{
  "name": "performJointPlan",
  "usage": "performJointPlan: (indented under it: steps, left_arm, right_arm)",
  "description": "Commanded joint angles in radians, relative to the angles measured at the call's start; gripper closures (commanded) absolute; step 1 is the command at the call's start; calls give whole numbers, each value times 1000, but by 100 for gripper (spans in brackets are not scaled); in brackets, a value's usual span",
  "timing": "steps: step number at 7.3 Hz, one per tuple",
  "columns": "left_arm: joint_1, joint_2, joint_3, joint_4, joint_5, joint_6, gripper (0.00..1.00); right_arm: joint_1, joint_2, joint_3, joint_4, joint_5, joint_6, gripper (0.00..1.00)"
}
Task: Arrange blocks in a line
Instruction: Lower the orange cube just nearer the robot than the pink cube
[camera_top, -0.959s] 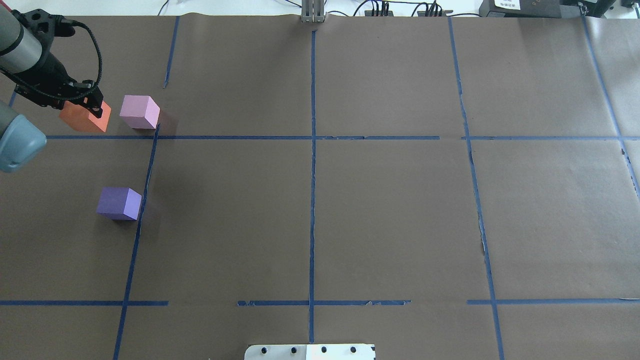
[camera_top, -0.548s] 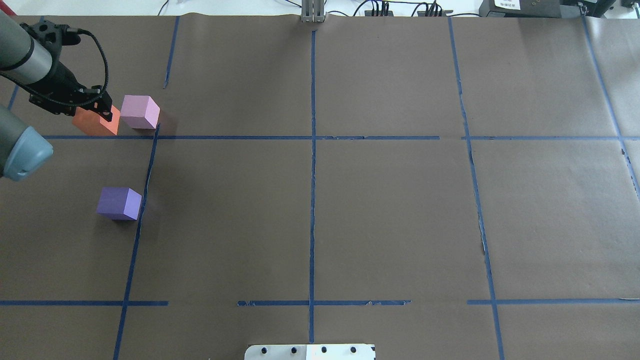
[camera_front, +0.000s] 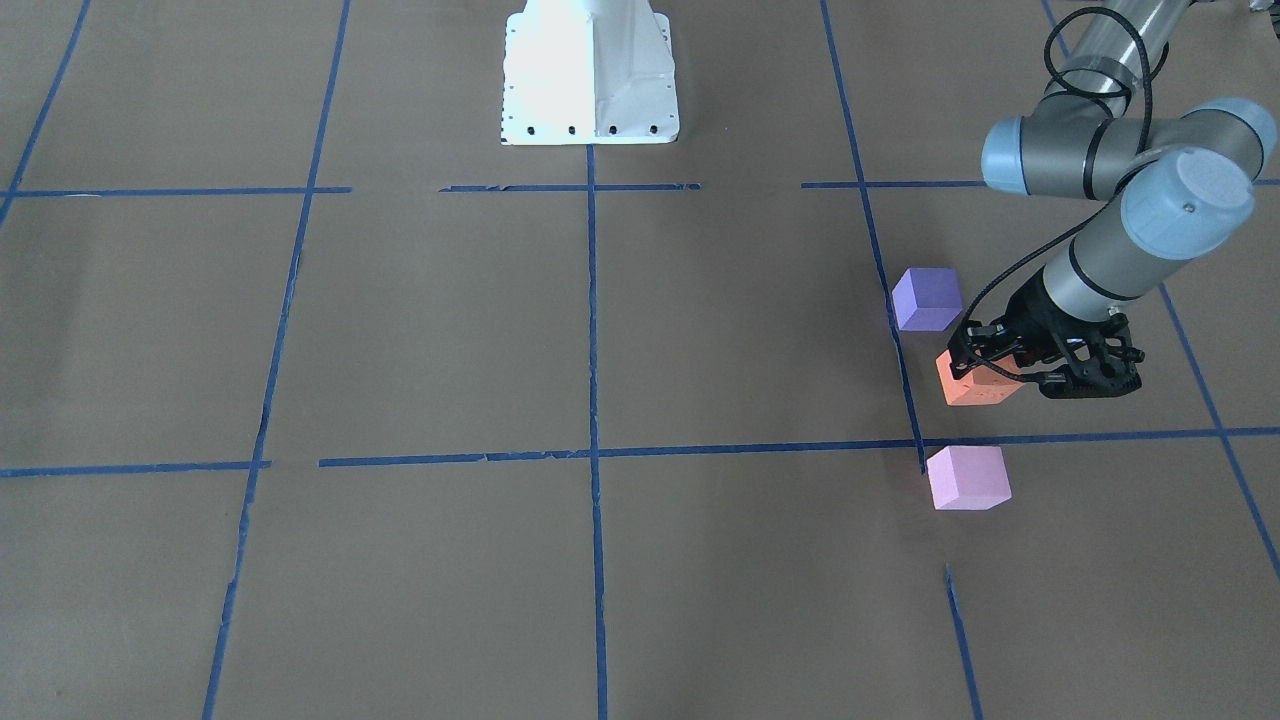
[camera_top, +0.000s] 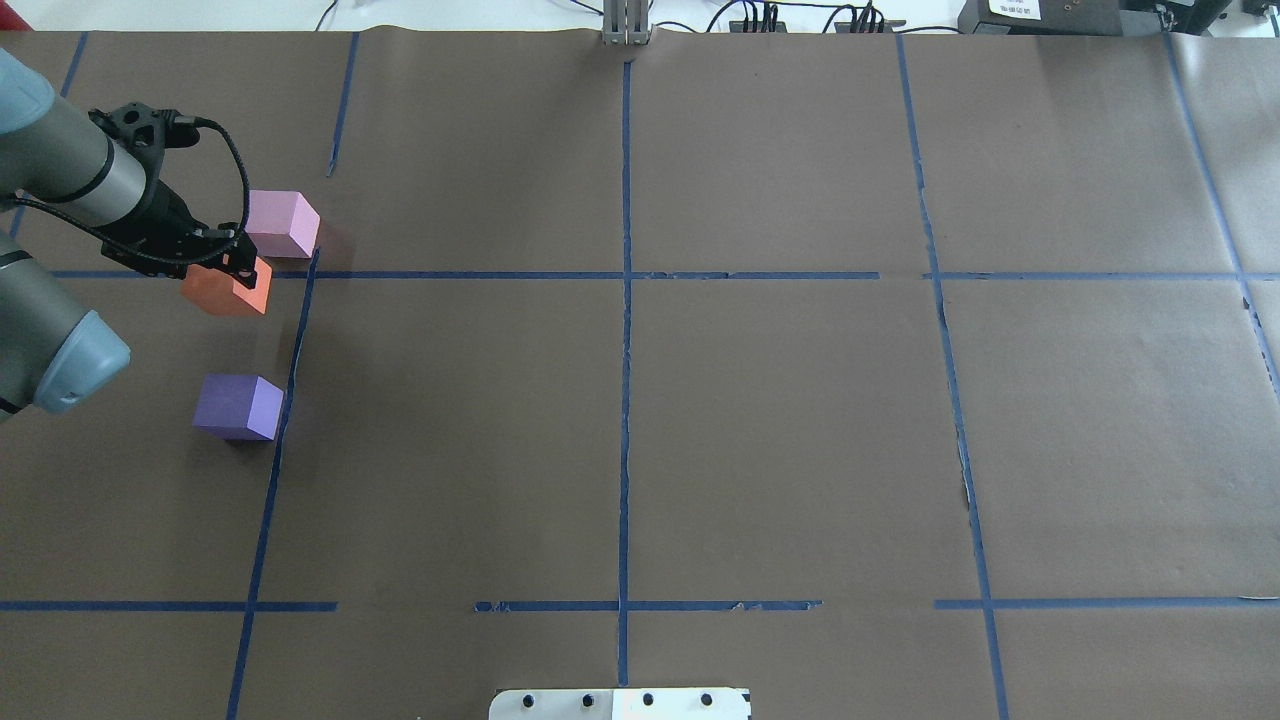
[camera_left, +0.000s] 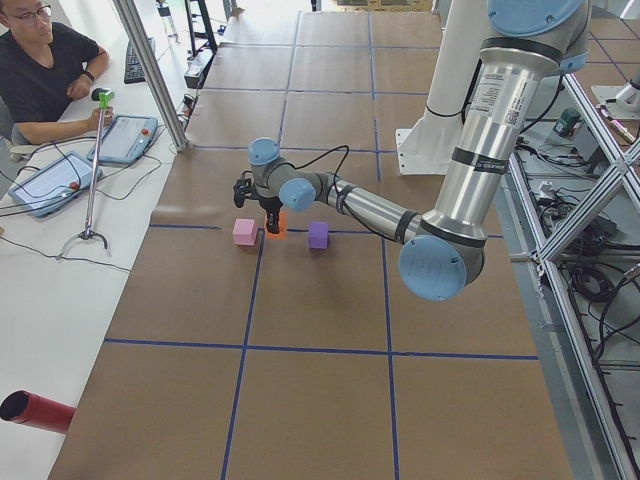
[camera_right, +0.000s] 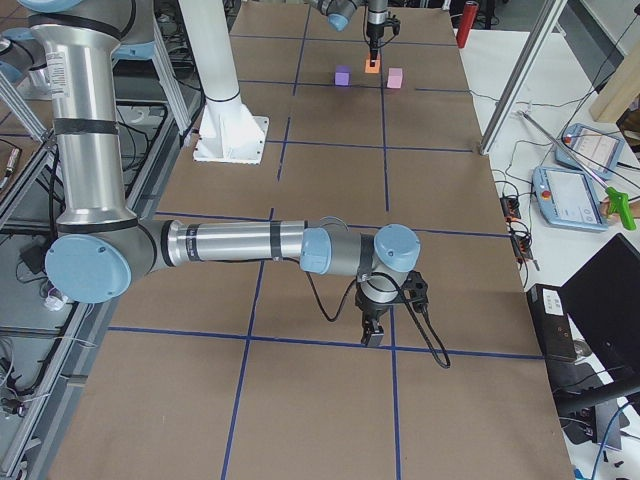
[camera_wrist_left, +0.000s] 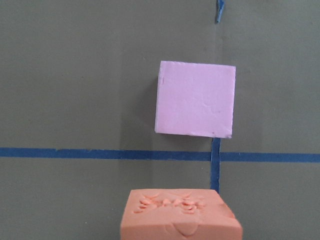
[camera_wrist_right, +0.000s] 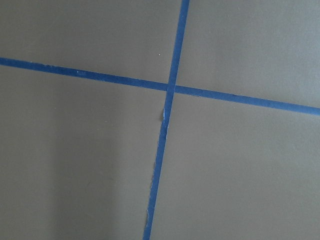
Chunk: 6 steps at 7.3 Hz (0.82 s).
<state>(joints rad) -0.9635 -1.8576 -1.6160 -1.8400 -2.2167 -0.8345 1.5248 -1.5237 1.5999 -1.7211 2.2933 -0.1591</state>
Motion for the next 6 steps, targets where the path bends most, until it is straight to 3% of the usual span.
performJointPlan:
  steps: [1,6]
  left_arm:
    - [37,1,27,-39,5,-20,86]
    - [46,3,97,-116,28,-25,86]
  right_arm:
    - [0,-1,0,0,0,0,0]
    - [0,-1,0,0,0,0,0]
